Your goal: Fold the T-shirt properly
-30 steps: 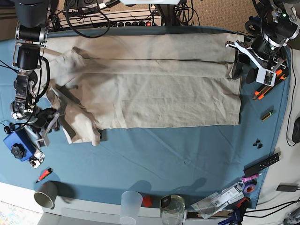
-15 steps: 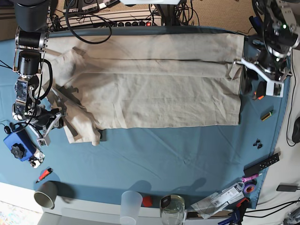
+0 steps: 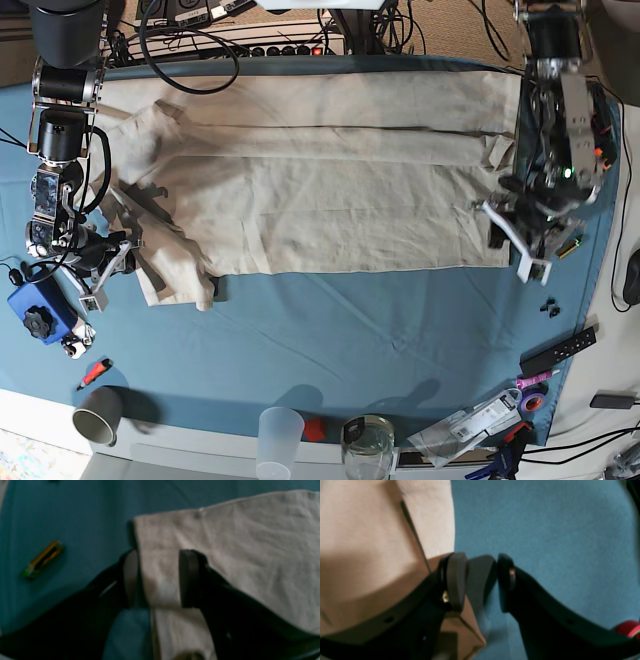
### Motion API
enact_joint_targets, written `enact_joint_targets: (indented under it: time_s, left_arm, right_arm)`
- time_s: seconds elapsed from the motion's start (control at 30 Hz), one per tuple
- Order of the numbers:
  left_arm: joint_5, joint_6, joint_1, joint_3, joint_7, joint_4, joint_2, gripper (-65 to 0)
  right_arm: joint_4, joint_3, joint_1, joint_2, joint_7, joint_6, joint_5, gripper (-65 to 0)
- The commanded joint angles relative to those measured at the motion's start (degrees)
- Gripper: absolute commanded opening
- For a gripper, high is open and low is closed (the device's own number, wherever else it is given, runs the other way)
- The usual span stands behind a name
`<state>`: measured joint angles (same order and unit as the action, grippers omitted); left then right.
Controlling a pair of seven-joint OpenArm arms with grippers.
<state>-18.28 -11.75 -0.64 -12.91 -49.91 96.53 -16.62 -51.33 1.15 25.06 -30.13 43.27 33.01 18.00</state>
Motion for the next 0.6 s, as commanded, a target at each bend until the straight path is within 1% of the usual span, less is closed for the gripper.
enact_joint_targets:
  time_s: [0.0, 0.07, 0.13, 0.23, 0.37, 0.47, 0.5, 0.57]
  left_arm:
    - [-0.07, 0.20, -2.03, 0.22, 0.85, -0.39, -0.68, -39.4]
    - [0.17, 0.17, -4.31, 0.92, 0.83, -3.21, -0.66, -41.1]
    - [0.83, 0.33, -6.16, 1.22, 0.76, -6.23, -0.57, -41.2]
    - [2.75, 2.95, -8.26, 1.20, 0.39, -11.15, -0.35, -41.2]
    - [1.95, 2.78, -10.16, 1.22, -2.19, -16.72, 0.09, -41.2]
    - [1.81, 2.27, -10.32, 1.22, -2.47, -18.43, 1.01, -41.2]
    - [1.81, 1.53, -10.32, 1.22, -2.73, -18.64, 1.22, -42.0]
    - [1.79, 1.44, -10.32, 1.22, -3.26, -18.69, 1.64, -44.9]
  right_arm:
    - [-0.68, -0.28, 1.31, -0.83, 0.02, 0.37, 0.00, -43.3]
    - [-0.68, -0.28, 1.31, -0.85, 0.04, 0.37, 0.00, -43.3]
    - [-0.68, -0.28, 1.31, -0.83, 0.07, 0.37, 0.00, -43.3]
    - [-0.70, -0.28, 1.31, -0.83, 0.09, 0.37, 0.00, -43.3]
    - [-0.70, -0.28, 1.31, -0.83, -0.13, 0.42, 0.66, -43.3]
    - [-0.70, -0.28, 1.33, -0.81, -0.26, 1.27, 0.66, -43.3]
    - [-0.70, -0.28, 1.31, -0.81, -0.35, 1.75, 0.66, -43.3]
    - [-0.70, -0.28, 1.31, -0.81, -1.07, 2.08, 0.63, -43.3]
